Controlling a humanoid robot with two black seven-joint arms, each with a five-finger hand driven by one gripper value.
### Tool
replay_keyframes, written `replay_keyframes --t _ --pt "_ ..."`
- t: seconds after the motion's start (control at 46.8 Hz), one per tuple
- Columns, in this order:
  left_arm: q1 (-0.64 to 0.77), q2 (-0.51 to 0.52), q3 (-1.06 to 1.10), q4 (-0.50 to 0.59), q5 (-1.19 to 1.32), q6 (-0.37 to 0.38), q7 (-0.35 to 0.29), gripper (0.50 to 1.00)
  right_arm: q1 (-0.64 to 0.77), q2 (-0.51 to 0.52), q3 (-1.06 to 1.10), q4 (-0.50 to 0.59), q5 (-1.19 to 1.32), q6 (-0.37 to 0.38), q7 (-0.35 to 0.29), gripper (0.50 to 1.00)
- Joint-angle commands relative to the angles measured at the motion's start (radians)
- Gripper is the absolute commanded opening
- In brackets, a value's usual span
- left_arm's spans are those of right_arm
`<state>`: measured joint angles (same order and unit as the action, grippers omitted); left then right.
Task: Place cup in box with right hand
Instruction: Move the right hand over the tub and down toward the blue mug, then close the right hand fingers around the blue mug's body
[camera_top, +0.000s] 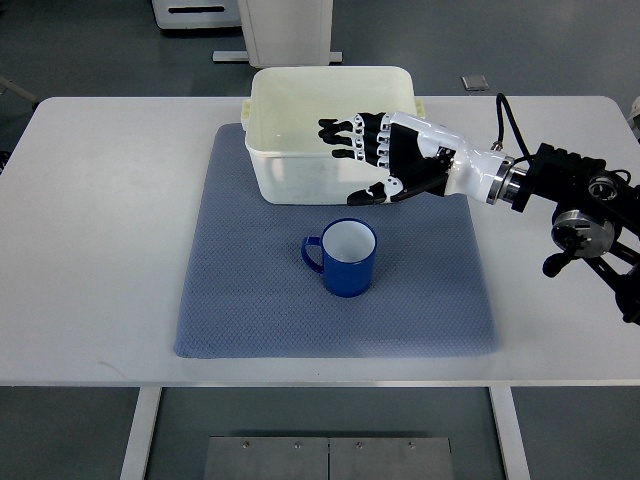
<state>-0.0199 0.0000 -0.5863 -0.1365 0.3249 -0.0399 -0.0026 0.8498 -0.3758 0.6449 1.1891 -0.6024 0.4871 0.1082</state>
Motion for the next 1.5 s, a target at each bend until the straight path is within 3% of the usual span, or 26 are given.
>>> replay_keyframes --t 0.0,0.321,0.556,1.474 --pt "0.000 0.000 0.000 0.000 0.000 0.000 0.000 1.000 -0.001 0.000 -0.005 -0.002 -0.014 0.005 -0.001 0.998" --pt "0.000 0.000 0.000 0.000 0.000 0.000 0.000 1.000 -0.020 0.009 -0.053 -0.020 -0.030 0.001 -0.004 0.991" --pt "0.000 0.000 -0.001 0.000 0.000 0.000 0.000 1.000 -0.037 0.017 -0.057 -0.121 -0.033 -0.004 -0.001 0.987" --pt "0.000 0.000 0.000 0.000 0.000 0.000 0.000 1.000 -0.107 0.077 -0.099 -0.171 -0.060 -0.039 0.001 0.972"
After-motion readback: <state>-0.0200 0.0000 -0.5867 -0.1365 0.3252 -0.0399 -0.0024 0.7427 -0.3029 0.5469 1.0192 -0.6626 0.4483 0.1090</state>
